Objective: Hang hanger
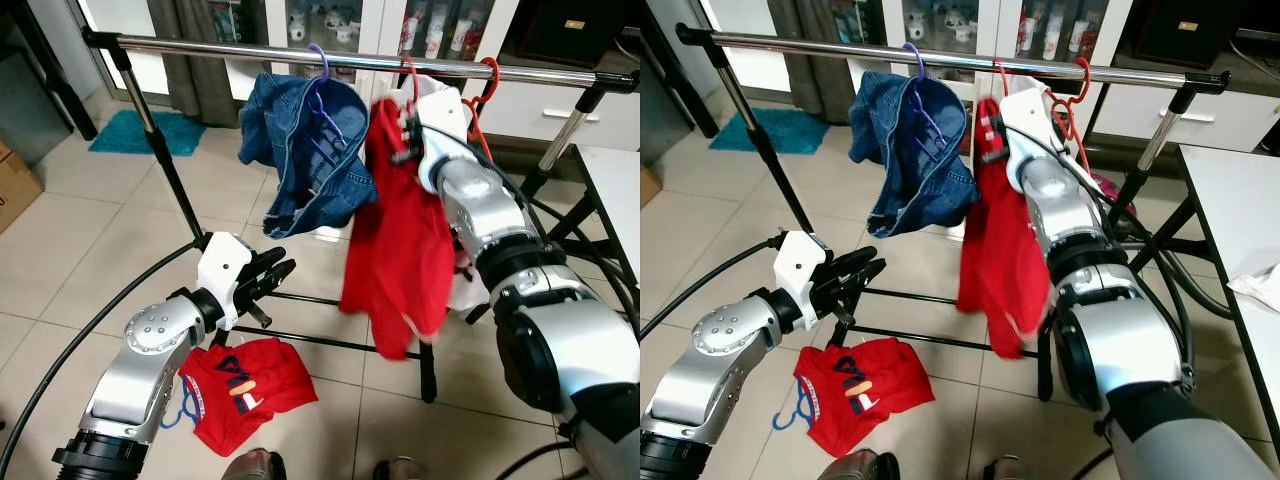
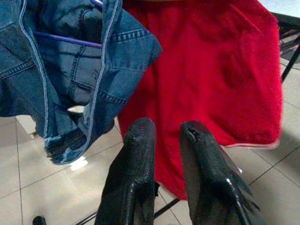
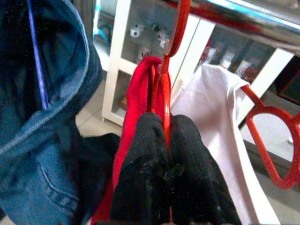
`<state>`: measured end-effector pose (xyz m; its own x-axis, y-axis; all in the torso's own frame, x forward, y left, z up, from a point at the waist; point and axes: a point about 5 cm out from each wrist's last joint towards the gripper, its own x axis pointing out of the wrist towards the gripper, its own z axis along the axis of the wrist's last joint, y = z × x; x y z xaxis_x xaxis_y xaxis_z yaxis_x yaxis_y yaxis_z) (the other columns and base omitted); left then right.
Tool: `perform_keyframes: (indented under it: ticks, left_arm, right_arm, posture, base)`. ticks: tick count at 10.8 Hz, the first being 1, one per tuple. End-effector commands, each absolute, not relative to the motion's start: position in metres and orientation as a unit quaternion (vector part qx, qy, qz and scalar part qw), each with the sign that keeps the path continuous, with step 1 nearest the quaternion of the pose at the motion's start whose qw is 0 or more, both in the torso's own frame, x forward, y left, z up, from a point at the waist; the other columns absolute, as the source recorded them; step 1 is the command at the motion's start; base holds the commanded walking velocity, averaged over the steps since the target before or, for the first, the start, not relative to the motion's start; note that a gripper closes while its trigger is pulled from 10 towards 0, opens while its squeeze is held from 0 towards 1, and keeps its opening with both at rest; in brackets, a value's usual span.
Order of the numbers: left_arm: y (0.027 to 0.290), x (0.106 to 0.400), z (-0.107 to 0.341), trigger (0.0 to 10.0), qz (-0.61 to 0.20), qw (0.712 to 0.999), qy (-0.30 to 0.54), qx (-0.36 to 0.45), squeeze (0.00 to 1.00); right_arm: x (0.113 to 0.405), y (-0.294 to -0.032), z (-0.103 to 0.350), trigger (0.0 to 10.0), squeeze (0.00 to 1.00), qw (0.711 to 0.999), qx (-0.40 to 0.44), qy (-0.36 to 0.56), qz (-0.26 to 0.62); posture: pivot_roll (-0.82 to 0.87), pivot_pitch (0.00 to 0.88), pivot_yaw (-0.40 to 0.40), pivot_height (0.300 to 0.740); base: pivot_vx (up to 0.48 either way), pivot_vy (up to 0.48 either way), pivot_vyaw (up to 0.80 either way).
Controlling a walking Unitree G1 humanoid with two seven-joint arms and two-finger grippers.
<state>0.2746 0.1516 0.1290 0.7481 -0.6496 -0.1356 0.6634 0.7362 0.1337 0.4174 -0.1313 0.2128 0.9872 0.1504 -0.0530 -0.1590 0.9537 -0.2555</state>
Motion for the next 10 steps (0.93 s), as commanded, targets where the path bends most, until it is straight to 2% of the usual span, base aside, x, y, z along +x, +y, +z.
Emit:
perform_keyframes:
  ticks: [1, 3, 4, 6, 10]
  left_arm:
    - [0.152, 0.273, 0.131, 10.0, -0.353, 0.931, 0.040, 0.090, 0.00]
    - [0.152, 0.274, 0.132, 10.0, -0.351, 0.931, 0.040, 0.091, 0.00]
    - [0.149, 0.275, 0.135, 10.0, -0.359, 0.928, 0.037, 0.091, 0.00]
    - [0.145, 0.273, 0.136, 10.0, -0.381, 0.920, 0.041, 0.087, 0.00]
    - [0.146, 0.262, 0.137, 10.0, -0.399, 0.911, 0.051, 0.091, 0.00]
  right_arm:
    - [0.420, -0.129, 0.231, 10.0, 0.00, 0.990, -0.122, -0.019, 0.070]
    - [0.423, -0.130, 0.235, 10.0, 0.00, 0.990, -0.122, -0.009, 0.067]
    - [0.425, -0.127, 0.233, 10.0, 0.00, 0.987, -0.138, 0.027, 0.071]
    - [0.426, -0.124, 0.234, 10.0, 0.00, 0.990, -0.112, 0.051, 0.064]
    - [0.428, -0.115, 0.250, 10.0, 0.00, 0.992, -0.096, 0.050, 0.068]
  posture:
    - [0.00, 0.133, 0.015, 0.740]
    - [0.00, 0.124, 0.015, 0.740]
    - [0.00, 0.116, 0.013, 0.740]
    - [0.00, 0.110, 0.013, 0.740]
    - [0.04, 0.146, -0.008, 0.740]
  base:
    - [0.000, 0.000, 0.00]
    - [0.000, 0.000, 0.00]
    - [0.000, 0.000, 0.00]
    - [0.000, 0.000, 0.00]
    - [0.000, 0.000, 0.00]
